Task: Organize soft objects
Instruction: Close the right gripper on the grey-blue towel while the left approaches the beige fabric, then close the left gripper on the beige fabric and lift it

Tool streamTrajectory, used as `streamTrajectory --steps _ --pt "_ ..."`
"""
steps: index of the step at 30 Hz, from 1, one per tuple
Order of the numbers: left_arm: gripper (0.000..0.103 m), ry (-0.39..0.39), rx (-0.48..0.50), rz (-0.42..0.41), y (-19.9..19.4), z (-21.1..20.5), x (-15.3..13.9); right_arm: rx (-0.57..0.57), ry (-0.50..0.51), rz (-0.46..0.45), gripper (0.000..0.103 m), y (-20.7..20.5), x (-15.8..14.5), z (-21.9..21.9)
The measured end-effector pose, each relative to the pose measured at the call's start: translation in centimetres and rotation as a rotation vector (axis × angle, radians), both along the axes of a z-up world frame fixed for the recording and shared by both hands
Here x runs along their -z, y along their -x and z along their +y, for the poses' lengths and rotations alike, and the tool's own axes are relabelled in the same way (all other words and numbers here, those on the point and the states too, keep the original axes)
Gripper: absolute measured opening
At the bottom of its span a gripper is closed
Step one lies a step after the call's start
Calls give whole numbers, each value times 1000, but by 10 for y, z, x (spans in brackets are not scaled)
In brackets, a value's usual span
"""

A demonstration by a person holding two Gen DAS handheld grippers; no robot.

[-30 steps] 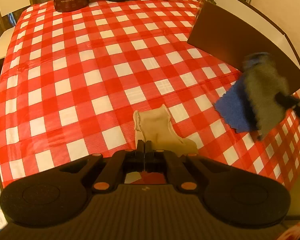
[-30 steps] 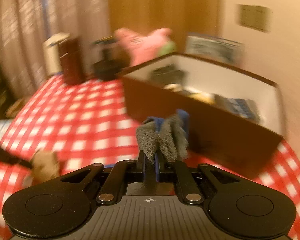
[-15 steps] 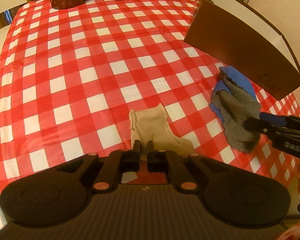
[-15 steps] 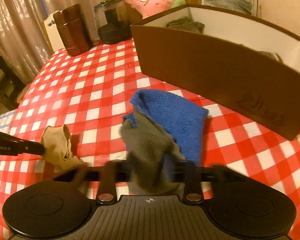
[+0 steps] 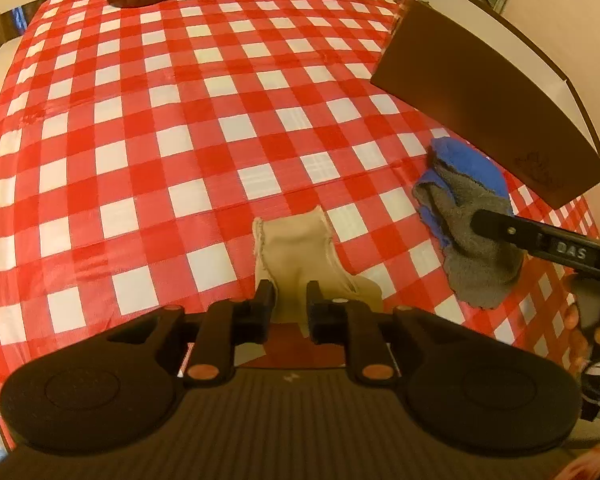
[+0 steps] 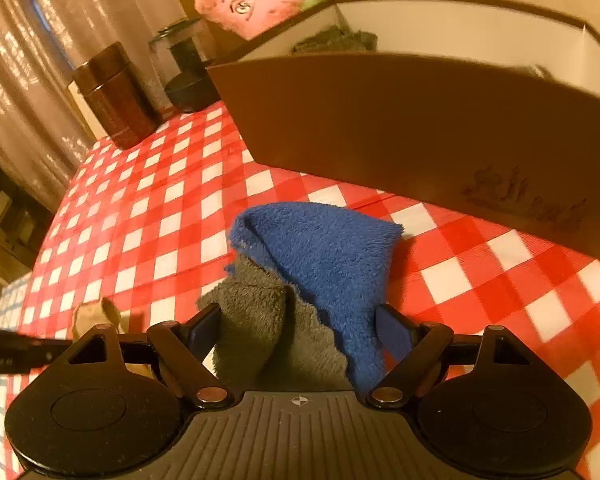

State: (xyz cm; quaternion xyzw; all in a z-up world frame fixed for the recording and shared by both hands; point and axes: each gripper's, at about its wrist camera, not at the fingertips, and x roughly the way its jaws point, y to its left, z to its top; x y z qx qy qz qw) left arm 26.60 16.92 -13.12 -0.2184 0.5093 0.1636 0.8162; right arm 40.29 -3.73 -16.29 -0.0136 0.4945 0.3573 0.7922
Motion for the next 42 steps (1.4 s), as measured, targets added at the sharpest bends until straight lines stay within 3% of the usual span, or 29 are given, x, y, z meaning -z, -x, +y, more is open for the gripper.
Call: streamTrajectory --steps 4,5,8,9,12,19,25,31,36,38,42 --pt "18 2 -11 4 0 0 1 -20 6 -9 80 0 6 7" --pt "18 3 -11 5 -1 0 1 -26 15 -20 66 1 6 7" --pt "20 4 -6 8 -3 -1 2 -77 54 -79 39 8 4 9" --pt "20 5 -3 10 -3 -1 2 -93 58 -86 33 10 3 8" --pt "24 8 3 14 -5 0 3 -111 71 -93 27 15 -3 3" --pt "34 32 19 15 -10 -5 5 -119 112 -65 26 36 -17 -15" --pt "46 11 109 28 -23 -27 9 -36 127 -9 30 32 -13 -30" --pt "57 -14 173 42 -35 -49 14 -30 139 -4 42 32 -11 -28" --pt "62 -47 182 57 -44 -55 21 -13 153 8 59 32 -6 -31" --pt "68 -62 201 59 -47 -60 22 -1 148 18 61 32 -4 -32" --pt "69 -131 258 69 -51 -71 27 18 136 37 63 30 -3 -35"
